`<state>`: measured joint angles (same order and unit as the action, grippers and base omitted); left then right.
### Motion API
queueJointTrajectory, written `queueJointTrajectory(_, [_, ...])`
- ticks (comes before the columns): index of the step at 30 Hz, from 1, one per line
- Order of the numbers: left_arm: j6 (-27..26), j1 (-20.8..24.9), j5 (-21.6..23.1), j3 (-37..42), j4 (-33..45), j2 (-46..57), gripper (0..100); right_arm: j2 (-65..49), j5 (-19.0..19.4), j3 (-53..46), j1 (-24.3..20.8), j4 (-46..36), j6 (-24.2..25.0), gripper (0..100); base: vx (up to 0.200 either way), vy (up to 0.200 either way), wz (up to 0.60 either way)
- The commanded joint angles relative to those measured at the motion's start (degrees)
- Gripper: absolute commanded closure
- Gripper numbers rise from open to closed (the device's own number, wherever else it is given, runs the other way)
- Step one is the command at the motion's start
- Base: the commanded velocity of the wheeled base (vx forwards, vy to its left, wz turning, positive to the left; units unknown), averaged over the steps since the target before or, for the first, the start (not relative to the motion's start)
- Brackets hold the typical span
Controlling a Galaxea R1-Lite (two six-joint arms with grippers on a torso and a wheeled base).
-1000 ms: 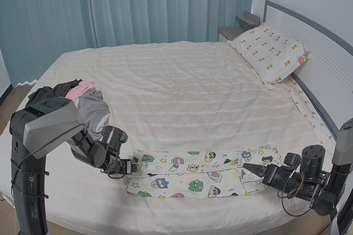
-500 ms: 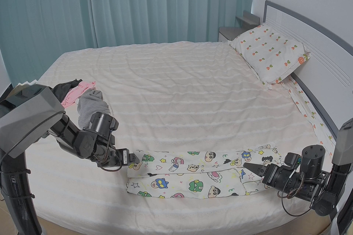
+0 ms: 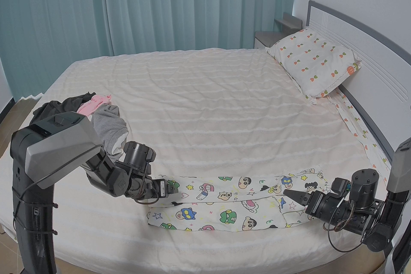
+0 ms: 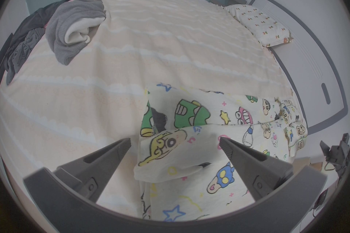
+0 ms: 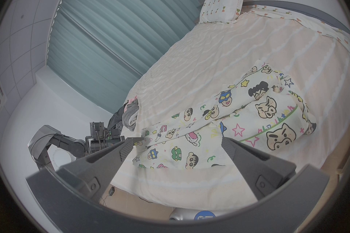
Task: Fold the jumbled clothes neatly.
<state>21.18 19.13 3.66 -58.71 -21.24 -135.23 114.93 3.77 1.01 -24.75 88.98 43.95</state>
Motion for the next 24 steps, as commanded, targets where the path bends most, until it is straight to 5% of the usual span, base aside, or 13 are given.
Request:
queueJointTrajectory(1, [-0.43,1.00,0.03,-0.62,-0.39,-3.37,0,0.03,0.01,-1.01,-0.04,0.49,0.00,0,0.000,0.000,0.00])
queueJointTrajectory(24, [-3.42,3.55,-0.14,-5.10,2.78,-5.04,0,0.03,-0.16,-0.92,-0.04,0.49,0.00,0,0.000,0.000,0.00])
